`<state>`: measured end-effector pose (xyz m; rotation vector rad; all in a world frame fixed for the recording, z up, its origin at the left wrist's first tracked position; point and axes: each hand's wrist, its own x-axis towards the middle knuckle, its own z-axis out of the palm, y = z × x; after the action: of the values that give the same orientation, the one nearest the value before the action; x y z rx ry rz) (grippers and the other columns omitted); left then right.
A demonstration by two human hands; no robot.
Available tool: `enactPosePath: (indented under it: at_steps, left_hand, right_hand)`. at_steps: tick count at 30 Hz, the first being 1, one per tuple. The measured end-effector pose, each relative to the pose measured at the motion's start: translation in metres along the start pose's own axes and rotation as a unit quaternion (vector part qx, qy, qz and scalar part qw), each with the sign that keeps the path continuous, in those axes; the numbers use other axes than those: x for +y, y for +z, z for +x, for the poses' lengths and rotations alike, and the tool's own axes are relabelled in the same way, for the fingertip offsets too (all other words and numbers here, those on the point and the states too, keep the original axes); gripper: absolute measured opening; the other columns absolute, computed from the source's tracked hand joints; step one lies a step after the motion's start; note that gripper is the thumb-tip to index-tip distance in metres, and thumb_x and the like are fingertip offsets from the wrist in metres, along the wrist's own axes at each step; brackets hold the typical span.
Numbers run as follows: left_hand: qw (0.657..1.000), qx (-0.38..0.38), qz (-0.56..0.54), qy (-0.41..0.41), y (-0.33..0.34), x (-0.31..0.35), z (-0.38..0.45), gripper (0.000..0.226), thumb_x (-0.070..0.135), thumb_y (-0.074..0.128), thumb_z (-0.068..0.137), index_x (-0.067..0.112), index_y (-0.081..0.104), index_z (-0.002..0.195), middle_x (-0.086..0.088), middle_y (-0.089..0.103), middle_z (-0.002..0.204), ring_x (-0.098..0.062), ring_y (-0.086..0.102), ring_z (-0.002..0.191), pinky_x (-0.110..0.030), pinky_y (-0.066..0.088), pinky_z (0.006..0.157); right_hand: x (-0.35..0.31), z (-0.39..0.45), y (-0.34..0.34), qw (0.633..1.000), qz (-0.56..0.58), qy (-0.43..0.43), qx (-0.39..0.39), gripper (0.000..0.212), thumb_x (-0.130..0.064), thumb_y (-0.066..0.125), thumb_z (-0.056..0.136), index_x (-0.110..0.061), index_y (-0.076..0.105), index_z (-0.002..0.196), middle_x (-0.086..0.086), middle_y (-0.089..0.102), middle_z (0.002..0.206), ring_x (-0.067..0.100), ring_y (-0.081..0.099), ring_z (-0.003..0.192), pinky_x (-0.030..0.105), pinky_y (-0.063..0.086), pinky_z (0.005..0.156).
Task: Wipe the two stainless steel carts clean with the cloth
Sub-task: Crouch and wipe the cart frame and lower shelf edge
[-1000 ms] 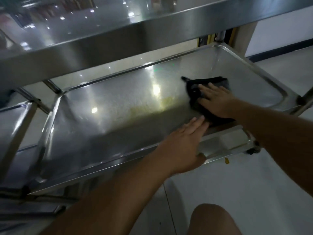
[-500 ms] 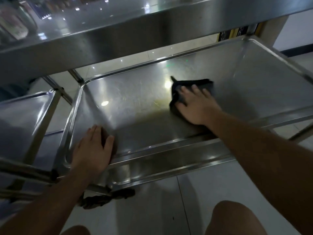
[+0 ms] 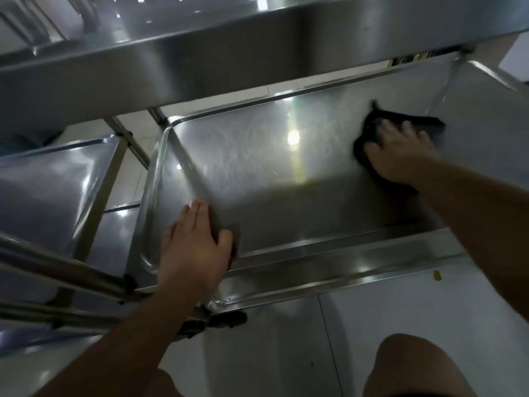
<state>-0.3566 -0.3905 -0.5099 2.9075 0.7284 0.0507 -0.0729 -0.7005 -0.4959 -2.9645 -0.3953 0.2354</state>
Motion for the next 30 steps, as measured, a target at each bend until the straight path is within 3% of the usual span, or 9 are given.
enactPosePath:
  at_steps: [3,6,9,11,14,17,20,26,30]
  left_hand:
    - [1.0,0.005,-0.01,0.004,0.0,0.0,-0.001,0.085,0.059,0.018,0.093,0.016,0.02,0.167,-0.004,0.023,0.174,-0.021,0.017,0.161,-0.043,0.014,0.129]
    - [1.0,0.004,-0.02,0.003,0.0,0.001,0.0,0.083,0.055,0.019,0.094,0.015,0.023,0.167,-0.005,0.023,0.174,-0.02,0.017,0.16,-0.041,0.01,0.129]
    - [0.999,0.001,-0.037,-0.004,-0.003,0.004,-0.003,0.074,0.046,0.031,0.1,0.014,0.023,0.167,-0.005,0.022,0.174,-0.02,0.015,0.161,-0.043,0.009,0.129]
    - [0.999,-0.006,-0.05,-0.005,-0.005,0.004,-0.005,0.071,0.041,0.034,0.103,0.014,0.021,0.167,-0.005,0.018,0.175,-0.02,0.012,0.162,-0.042,0.007,0.13]
    - [0.999,-0.013,-0.05,0.005,-0.007,0.005,-0.006,0.072,0.041,0.032,0.105,0.011,0.015,0.168,-0.006,0.013,0.176,-0.021,0.006,0.162,-0.042,0.004,0.131]
    - [0.999,-0.01,-0.043,0.011,-0.007,0.006,-0.006,0.074,0.041,0.033,0.105,0.009,0.013,0.168,-0.008,0.013,0.176,-0.022,0.006,0.162,-0.042,0.003,0.131]
    - [0.998,-0.006,-0.054,0.014,-0.007,0.005,-0.005,0.074,0.041,0.034,0.104,0.009,0.014,0.167,-0.009,0.015,0.176,-0.023,0.007,0.162,-0.044,0.004,0.131]
    - [0.997,-0.015,-0.066,0.027,-0.004,0.0,-0.003,0.077,0.046,0.022,0.1,0.011,0.011,0.168,-0.007,0.012,0.176,-0.02,0.004,0.162,-0.047,0.004,0.132]
    - [0.997,-0.029,-0.066,0.027,-0.003,-0.002,-0.002,0.076,0.046,0.023,0.102,0.013,0.007,0.168,-0.006,0.007,0.177,-0.019,0.0,0.163,-0.047,0.003,0.132]
  right_hand:
    - [-0.09,-0.009,0.01,0.995,0.001,-0.101,0.009,0.068,-0.056,0.024,0.104,-0.028,0.015,0.165,-0.01,0.007,0.172,0.026,0.004,0.159,0.052,0.006,0.126]
    - [-0.154,-0.034,0.027,0.978,-0.005,-0.207,-0.023,0.07,-0.064,0.02,0.1,-0.036,0.011,0.164,-0.016,0.004,0.171,0.02,0.001,0.159,0.048,0.001,0.126]
    - [-0.153,-0.068,0.038,0.948,-0.014,-0.316,-0.045,0.078,-0.075,0.008,0.092,-0.042,0.006,0.162,-0.022,0.002,0.169,0.008,-0.004,0.156,0.041,-0.002,0.126]
    - [-0.129,-0.081,0.036,0.943,-0.016,-0.329,-0.039,0.077,-0.076,0.011,0.093,-0.043,0.007,0.162,-0.024,0.004,0.167,0.004,-0.003,0.154,0.037,-0.002,0.125]
    - [-0.086,-0.078,0.028,0.984,-0.015,-0.178,0.013,0.071,-0.067,0.024,0.1,-0.038,0.012,0.163,-0.019,0.006,0.17,0.01,0.001,0.158,0.039,0.001,0.126]
    - [-0.071,-0.061,0.022,1.0,0.02,0.001,0.008,0.072,-0.065,0.017,0.099,-0.035,0.008,0.164,-0.015,0.0,0.172,0.017,-0.005,0.159,0.046,-0.002,0.127]
    - [-0.104,-0.044,0.025,0.997,0.055,0.057,-0.002,0.075,-0.063,0.014,0.097,-0.033,0.005,0.165,-0.013,-0.004,0.172,0.023,-0.01,0.158,0.05,-0.006,0.126]
    - [-0.226,-0.04,0.045,0.99,0.019,-0.136,-0.018,0.072,-0.066,0.018,0.098,-0.038,0.009,0.164,-0.018,0.001,0.171,0.019,-0.004,0.159,0.048,-0.004,0.126]
    - [-0.225,-0.047,0.043,0.959,0.012,-0.28,-0.031,0.072,-0.07,0.022,0.099,-0.037,0.016,0.163,-0.019,0.011,0.17,0.013,0.001,0.158,0.043,-0.001,0.126]
